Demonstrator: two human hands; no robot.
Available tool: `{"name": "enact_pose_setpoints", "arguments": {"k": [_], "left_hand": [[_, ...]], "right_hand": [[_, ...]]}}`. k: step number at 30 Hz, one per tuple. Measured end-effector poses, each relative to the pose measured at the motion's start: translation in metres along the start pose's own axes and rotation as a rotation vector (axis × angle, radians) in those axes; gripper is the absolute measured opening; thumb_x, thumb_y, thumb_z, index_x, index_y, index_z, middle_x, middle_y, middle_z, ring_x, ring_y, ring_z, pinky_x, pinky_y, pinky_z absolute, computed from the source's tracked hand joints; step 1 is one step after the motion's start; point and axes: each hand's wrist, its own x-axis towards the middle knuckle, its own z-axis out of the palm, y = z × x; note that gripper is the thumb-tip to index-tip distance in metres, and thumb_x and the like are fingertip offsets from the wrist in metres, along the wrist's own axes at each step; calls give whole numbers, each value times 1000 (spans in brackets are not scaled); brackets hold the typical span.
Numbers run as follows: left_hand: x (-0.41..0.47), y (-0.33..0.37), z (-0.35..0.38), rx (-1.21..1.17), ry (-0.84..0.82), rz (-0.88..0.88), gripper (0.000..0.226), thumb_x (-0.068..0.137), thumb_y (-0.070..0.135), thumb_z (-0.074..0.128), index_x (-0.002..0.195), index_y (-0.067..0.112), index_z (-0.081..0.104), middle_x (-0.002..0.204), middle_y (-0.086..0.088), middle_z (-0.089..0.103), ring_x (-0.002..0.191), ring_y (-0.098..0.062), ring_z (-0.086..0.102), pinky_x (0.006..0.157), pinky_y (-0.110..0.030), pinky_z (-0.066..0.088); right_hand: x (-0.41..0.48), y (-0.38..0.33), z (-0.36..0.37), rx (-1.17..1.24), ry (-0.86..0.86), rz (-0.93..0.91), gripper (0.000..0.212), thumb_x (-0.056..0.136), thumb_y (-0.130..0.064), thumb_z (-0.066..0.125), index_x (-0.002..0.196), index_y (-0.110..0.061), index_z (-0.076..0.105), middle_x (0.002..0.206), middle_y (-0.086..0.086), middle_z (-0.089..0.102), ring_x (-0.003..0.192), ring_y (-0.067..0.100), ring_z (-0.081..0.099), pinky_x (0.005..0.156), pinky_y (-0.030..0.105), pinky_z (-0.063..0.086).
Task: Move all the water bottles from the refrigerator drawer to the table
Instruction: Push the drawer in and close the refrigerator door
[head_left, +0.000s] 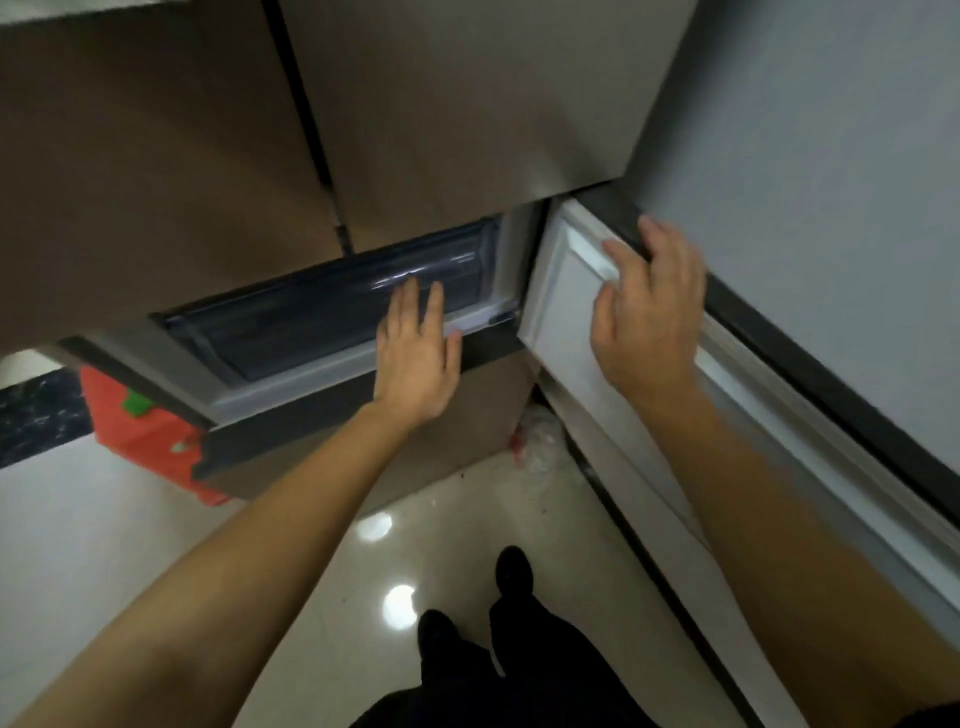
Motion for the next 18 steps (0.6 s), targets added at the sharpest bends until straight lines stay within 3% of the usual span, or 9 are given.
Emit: {"name": "enact_pose_setpoints", "arguments": {"k": [3, 7, 9, 11, 13, 15, 16, 18], "left_hand": [[-1, 64, 15, -97, -75, 137, 64, 105, 43, 28, 158, 16, 6, 165, -14, -6, 152, -29, -4, 123, -49, 6], [-25, 153, 27, -225, -155, 332, 64, 104, 50, 25, 158, 26, 2, 165, -7, -12, 152, -25, -10, 123, -49, 6], [-43, 185, 34, -267, -168, 390, 62, 103, 54, 22, 158, 33, 3, 165, -2, -13, 152, -21, -12, 123, -48, 6], [-65, 213, 41, -303, -194, 431, 61, 102, 57, 19, 157, 36, 2, 165, 2, -16, 151, -16, -17, 123, -45, 2], [-88, 236, 49, -327, -211, 431, 62, 101, 59, 16, 157, 36, -1, 163, 6, -22, 148, -13, -23, 122, -43, -3], [-104, 250, 55, -370, -202, 343, 64, 101, 60, 15, 157, 35, -4, 161, 11, -27, 147, -10, -27, 120, -39, -6], [-109, 254, 55, -389, -192, 293, 64, 101, 59, 15, 157, 34, -5, 161, 11, -26, 147, -9, -26, 120, -37, -7], [-120, 259, 52, -424, -181, 211, 64, 103, 56, 16, 157, 30, -3, 162, 10, -22, 148, -9, -22, 122, -37, -6]], "right_hand": [[-4, 54, -51, -163, -94, 242, 45, 97, -26, 47, 137, -6, 53, 150, 25, 40, 143, 44, 31, 120, 56, 16], [-38, 124, -122, -292, -333, 587, 62, 96, -41, 29, 147, -8, 44, 156, 28, 29, 147, 45, 17, 120, 57, 9], [-62, 146, -154, -292, -465, 743, 70, 92, -47, 22, 148, -10, 43, 155, 27, 33, 144, 44, 24, 119, 54, 15], [-80, 154, -178, -202, -570, 875, 69, 95, -51, 22, 146, -12, 47, 146, 25, 46, 132, 42, 42, 110, 50, 33], [-88, 152, -188, -130, -660, 877, 56, 101, -45, 25, 137, -14, 55, 137, 20, 57, 116, 38, 54, 96, 43, 42], [-90, 146, -194, -70, -745, 781, 50, 105, -37, 20, 120, -12, 61, 128, 17, 62, 97, 32, 55, 84, 38, 40], [-91, 143, -196, -24, -790, 721, 50, 106, -35, 17, 117, -12, 60, 128, 16, 62, 97, 31, 55, 83, 37, 39], [-94, 140, -201, 103, -880, 619, 55, 108, -38, 11, 135, -13, 52, 142, 14, 54, 119, 32, 55, 96, 38, 39]]}}
